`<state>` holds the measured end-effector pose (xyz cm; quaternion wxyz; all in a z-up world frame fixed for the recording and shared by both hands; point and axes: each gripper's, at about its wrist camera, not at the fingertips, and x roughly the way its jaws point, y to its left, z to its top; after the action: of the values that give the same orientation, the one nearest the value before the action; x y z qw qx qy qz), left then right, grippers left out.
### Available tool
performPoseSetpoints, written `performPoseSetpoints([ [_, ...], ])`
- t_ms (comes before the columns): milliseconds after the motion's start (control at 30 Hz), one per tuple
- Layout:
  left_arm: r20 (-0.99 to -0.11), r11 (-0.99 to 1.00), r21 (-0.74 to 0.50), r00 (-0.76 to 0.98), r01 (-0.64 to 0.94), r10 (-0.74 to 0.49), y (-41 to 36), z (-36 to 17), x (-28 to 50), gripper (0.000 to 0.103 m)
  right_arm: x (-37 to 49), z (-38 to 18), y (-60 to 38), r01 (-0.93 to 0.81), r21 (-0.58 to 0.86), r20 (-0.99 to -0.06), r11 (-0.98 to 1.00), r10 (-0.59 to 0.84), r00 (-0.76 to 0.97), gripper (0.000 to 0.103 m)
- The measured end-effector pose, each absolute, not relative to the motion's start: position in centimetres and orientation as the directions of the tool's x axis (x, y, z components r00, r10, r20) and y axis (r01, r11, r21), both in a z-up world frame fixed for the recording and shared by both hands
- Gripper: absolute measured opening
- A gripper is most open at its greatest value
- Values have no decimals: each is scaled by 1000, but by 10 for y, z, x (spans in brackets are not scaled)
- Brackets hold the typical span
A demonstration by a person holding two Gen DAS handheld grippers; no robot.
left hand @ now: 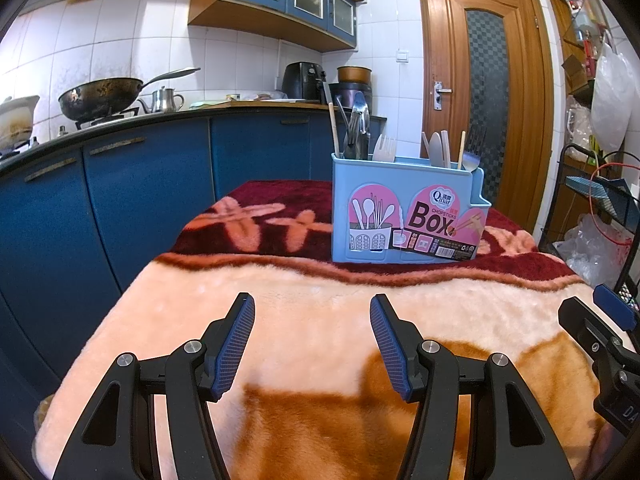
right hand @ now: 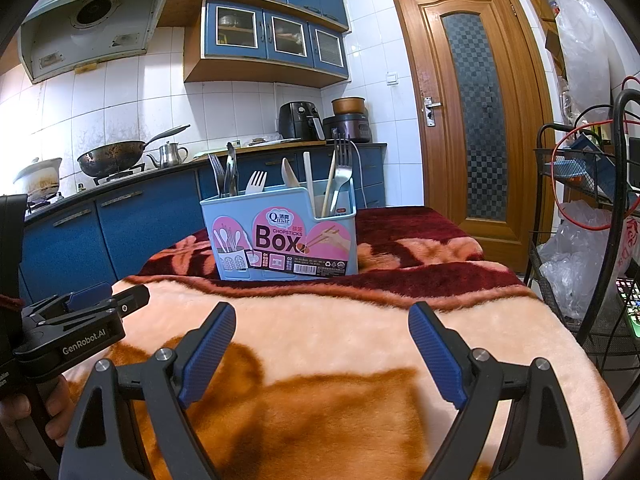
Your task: Organize utensils
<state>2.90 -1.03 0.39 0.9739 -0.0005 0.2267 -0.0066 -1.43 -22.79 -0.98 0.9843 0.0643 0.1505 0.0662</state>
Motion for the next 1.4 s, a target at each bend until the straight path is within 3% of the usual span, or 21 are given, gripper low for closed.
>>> performPoseSetpoints([
  [1400, -459, 1000, 3, 888, 26, -21, -14, 2, 33, 61, -16, -12, -233, -101, 144, -311, 984, 142, 940, 90],
])
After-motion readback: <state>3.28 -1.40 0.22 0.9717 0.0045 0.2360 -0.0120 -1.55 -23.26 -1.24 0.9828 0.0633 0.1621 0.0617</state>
